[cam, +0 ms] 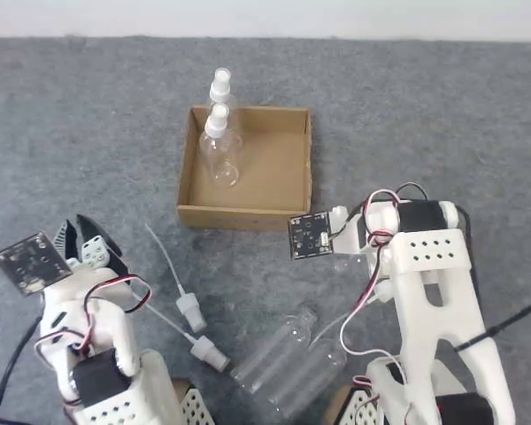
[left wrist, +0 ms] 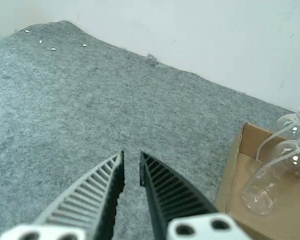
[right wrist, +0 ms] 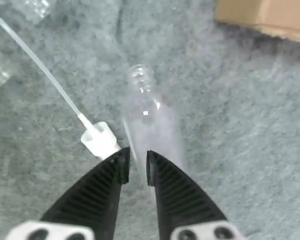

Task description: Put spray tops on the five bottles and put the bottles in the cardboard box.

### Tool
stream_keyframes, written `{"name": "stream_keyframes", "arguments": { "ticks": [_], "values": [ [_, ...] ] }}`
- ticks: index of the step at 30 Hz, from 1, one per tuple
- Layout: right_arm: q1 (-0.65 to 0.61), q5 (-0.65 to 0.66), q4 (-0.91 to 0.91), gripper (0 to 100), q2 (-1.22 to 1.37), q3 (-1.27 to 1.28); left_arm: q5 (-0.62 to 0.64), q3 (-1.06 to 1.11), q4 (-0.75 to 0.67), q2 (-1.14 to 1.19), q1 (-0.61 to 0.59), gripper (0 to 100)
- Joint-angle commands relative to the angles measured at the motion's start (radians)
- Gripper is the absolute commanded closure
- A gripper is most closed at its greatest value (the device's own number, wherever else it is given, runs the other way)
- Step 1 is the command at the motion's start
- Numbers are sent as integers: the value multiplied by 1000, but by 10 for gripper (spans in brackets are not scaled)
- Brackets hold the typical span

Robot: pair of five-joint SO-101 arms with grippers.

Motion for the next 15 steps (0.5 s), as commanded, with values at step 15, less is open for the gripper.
{"name": "stream_keyframes", "arguments": {
  "ticks": [15],
  "values": [
    [2,14,-19,737,1,-5,2,-1,-40,-21,-5,952]
  ]
}}
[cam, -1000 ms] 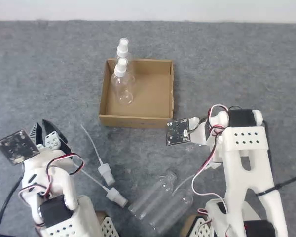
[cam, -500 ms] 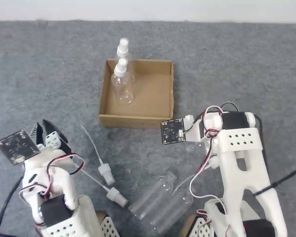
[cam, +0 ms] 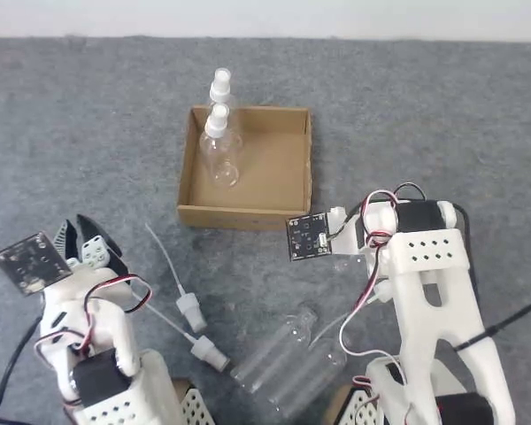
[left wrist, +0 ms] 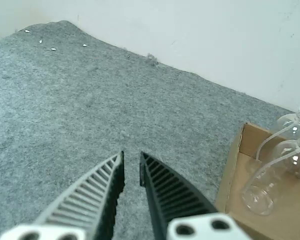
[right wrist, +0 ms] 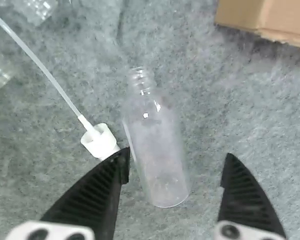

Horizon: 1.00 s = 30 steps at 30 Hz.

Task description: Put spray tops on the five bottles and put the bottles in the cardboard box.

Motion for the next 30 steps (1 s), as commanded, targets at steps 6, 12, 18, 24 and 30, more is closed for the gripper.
{"name": "stream_keyframes", "arguments": {
  "ticks": [6,12,18,24,30],
  "values": [
    [13,14,-74,736,143,-11,2,-1,-40,-21,-5,952],
    [8,14,-110,738,237,-15,2,-1,-40,-21,-5,952],
    [13,14,-165,738,305,-12,2,-1,-40,-21,-5,952],
    [15,12,-216,739,389,-11,2,-1,-40,-21,-3,952],
    [13,11,-222,896,407,-15,2,-1,-40,-21,-3,952]
  ]
}}
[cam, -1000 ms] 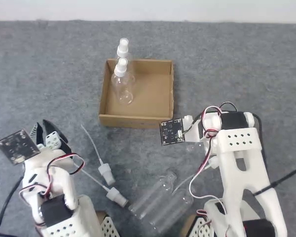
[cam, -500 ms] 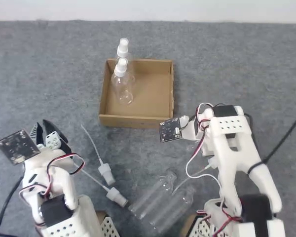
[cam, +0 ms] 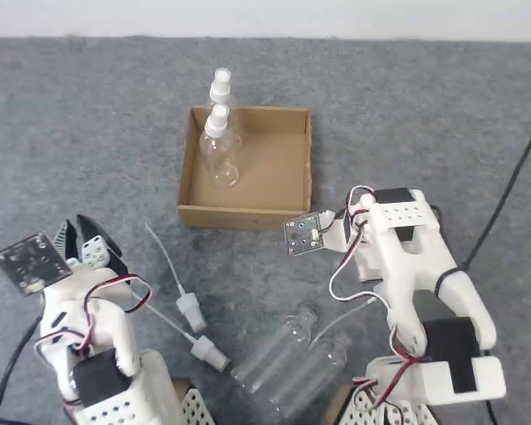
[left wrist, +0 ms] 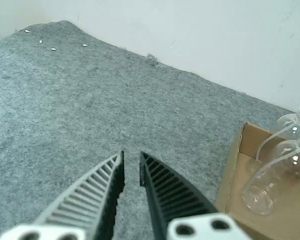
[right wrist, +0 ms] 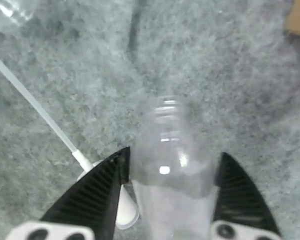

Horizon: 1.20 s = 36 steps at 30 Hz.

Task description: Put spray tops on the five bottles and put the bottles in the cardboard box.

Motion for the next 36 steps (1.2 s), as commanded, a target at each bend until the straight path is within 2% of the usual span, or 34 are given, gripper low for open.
{"name": "stream_keyframes", "arguments": {
  "ticks": [1,3,9,18,23,30,36],
  "values": [
    [10,11,-19,925,-21,-17,2,-1,-40,-21,-3,952],
    [10,11,-19,966,-33,-17,2,-1,-40,-21,-3,952],
    [13,-2,-13,975,-117,-32,2,-1,-40,-21,-3,952],
    [15,-222,-5,975,-302,-71,2,-1,-40,-21,-3,952],
    [15,-316,61,976,-412,-71,2,-1,-40,-21,-3,952],
    [71,-554,93,976,-544,-71,2,-1,-38,-21,0,952],
    [133,-848,97,976,-624,-71,2,-1,-38,-21,0,952]
  ]
}}
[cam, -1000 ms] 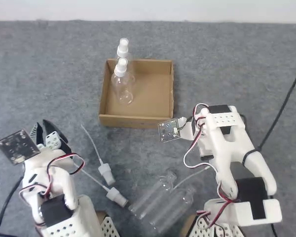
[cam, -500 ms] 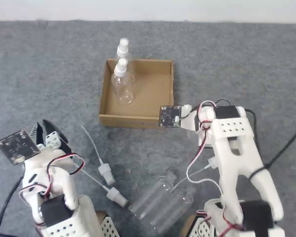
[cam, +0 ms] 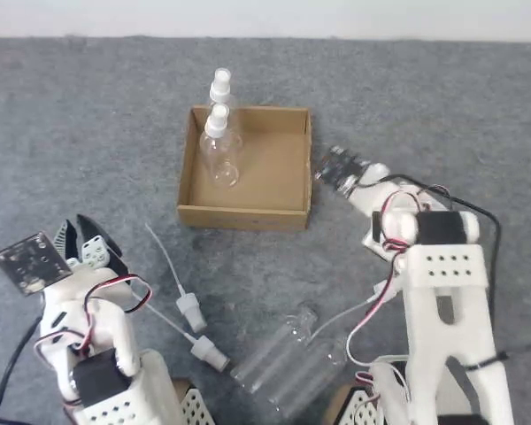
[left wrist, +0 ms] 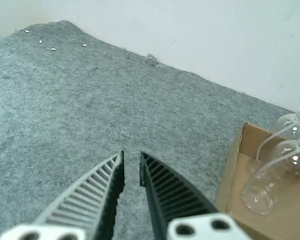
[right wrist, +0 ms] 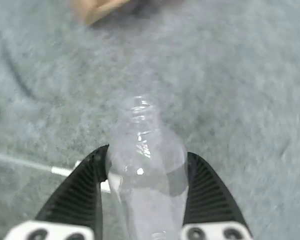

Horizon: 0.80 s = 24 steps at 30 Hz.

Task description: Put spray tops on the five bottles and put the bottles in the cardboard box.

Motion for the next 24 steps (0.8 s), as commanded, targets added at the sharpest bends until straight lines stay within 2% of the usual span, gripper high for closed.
{"name": "stream_keyframes", "arguments": {
  "ticks": [1,5,9,15,20,24],
  "values": [
    [59,-209,10,976,-84,-66,2,-1,-38,-21,0,952],
    [165,-414,10,976,-124,-66,-8,-1,-34,-21,2,952],
    [283,-552,12,976,-163,-66,-34,-1,-32,-21,3,952],
    [426,-632,28,976,-196,-64,-37,-5,-34,-21,3,952],
    [556,-640,61,976,-205,-64,-40,-41,-37,-21,9,952],
    [684,-641,61,976,-197,-63,-106,-58,-32,-18,117,951]
  ]
}}
